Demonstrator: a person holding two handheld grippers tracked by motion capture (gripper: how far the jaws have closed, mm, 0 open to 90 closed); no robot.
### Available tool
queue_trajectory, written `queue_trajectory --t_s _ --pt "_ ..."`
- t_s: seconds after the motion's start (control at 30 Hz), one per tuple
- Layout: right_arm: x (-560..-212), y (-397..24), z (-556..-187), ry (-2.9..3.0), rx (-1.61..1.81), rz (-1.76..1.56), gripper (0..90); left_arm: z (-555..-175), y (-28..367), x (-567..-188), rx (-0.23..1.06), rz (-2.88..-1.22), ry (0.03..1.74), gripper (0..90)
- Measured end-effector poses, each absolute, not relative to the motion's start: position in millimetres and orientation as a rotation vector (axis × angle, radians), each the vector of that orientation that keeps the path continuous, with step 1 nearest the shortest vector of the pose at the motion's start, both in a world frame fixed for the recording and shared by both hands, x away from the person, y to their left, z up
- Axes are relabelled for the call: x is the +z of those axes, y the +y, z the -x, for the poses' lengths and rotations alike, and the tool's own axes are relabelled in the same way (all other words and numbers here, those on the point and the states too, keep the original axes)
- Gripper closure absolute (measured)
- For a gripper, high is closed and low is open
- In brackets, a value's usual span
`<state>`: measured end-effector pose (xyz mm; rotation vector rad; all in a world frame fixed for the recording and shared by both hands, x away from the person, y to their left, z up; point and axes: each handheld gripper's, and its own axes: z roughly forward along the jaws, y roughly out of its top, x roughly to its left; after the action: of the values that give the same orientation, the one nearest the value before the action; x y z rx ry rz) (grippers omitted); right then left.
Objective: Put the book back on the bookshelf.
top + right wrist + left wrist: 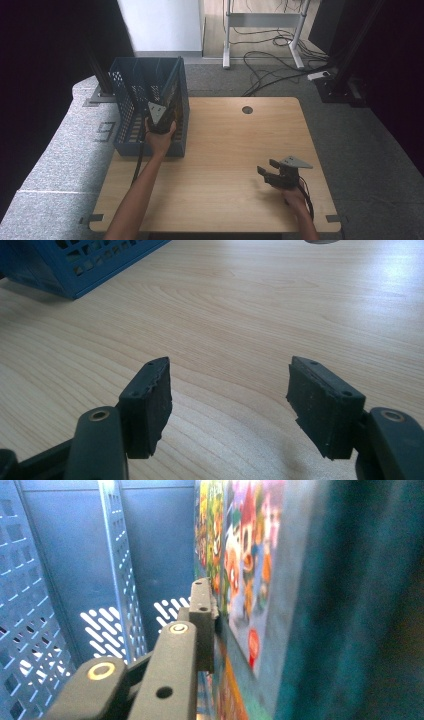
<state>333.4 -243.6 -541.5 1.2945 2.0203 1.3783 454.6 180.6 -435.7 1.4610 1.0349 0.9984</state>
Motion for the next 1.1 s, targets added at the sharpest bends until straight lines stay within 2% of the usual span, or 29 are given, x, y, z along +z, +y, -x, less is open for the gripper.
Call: queue_trajectory --t_s 0.23,0.73,0.97,1.1 --pt "-542 -244 -333 2.022 1.379 -1.295 33.4 -449 179 -436 0.977 -1.475 0.997 67.4" --pt "-541 -244 -333 2.023 1.373 -1.299 32.8 -445 182 -437 0.951 -1.491 0.982 60.3" --pt "-541 -244 -333 2.03 1.366 -1.296 32.7 -441 186 -434 0.922 -1.517 0.966 50.3" --pt "-542 -244 -333 2.03 1.364 -1.298 32.7 -438 190 -433 0.857 -1.536 0.978 45.1"
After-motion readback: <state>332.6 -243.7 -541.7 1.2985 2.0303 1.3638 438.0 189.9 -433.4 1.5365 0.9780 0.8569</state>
